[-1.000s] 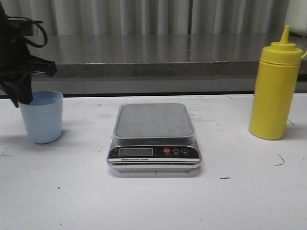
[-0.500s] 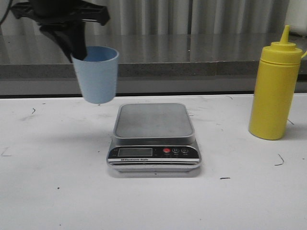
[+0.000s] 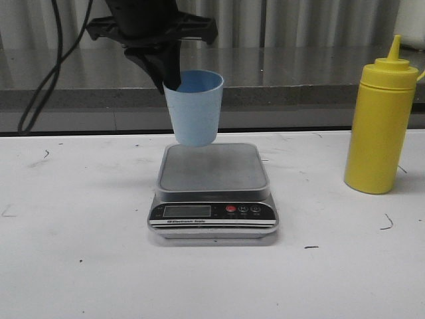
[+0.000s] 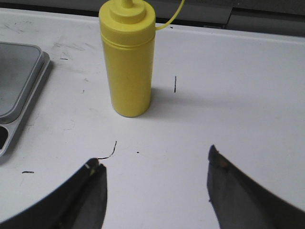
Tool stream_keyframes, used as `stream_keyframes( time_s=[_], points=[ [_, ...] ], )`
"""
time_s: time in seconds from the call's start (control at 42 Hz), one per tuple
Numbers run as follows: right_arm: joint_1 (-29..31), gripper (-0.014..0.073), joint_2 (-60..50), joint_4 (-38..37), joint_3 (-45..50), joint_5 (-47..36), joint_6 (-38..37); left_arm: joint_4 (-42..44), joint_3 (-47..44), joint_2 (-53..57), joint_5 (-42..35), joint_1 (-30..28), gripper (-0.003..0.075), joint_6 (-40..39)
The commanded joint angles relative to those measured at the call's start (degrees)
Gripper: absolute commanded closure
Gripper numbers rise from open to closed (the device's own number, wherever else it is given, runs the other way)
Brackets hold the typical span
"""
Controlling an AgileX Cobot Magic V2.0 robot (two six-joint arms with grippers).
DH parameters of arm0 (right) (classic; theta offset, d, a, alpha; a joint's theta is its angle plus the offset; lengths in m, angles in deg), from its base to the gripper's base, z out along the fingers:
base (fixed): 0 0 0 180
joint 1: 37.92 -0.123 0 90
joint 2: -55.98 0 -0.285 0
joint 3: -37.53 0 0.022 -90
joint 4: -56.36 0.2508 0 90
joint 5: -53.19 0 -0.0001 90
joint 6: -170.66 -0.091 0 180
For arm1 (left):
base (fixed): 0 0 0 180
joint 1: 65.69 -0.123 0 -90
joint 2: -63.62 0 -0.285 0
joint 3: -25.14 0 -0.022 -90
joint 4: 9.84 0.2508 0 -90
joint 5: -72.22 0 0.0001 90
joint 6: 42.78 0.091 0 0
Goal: Pour seasoning into cup on scale with both arms
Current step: 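Lift the blue cup with the left gripper and lower it onto the scale, then open the left gripper and raise it away from the cup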
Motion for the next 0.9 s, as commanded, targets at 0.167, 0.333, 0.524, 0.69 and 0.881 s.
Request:
stream_keyframes(
  time_s=[0.167,0.333,0.524,0.69,0.881],
  points=[
    [0.23,0.0114,0.33,-0.5,-1.68,-3.89,0.41,-2.88,3.94,-0.2,-0.66,0.41,0.074,-0.68],
    [0.23,0.0114,0.33,-0.5,-1.68,-3.89,0.41,-3.17,3.94,-0.2,-0.55,0.41,0.074,-0.56],
    [0.23,0.0114,0.33,-0.5,-1.68,-3.89,0.41,-3.29,3.94,-0.3,0.12,0.41,0.0739,1.69],
    [0.23,0.0114,0.33,-0.5,-1.68,-3.89,0.41,-3.7,3.94,-0.3,0.98,0.41,0.0692,2.42],
    [0.23,0.0114,0.33,-0.5,-1.68,-3.89,0.41,-3.7,3.94,-0.86,0.76,0.41,0.0569,2.42]
  ],
)
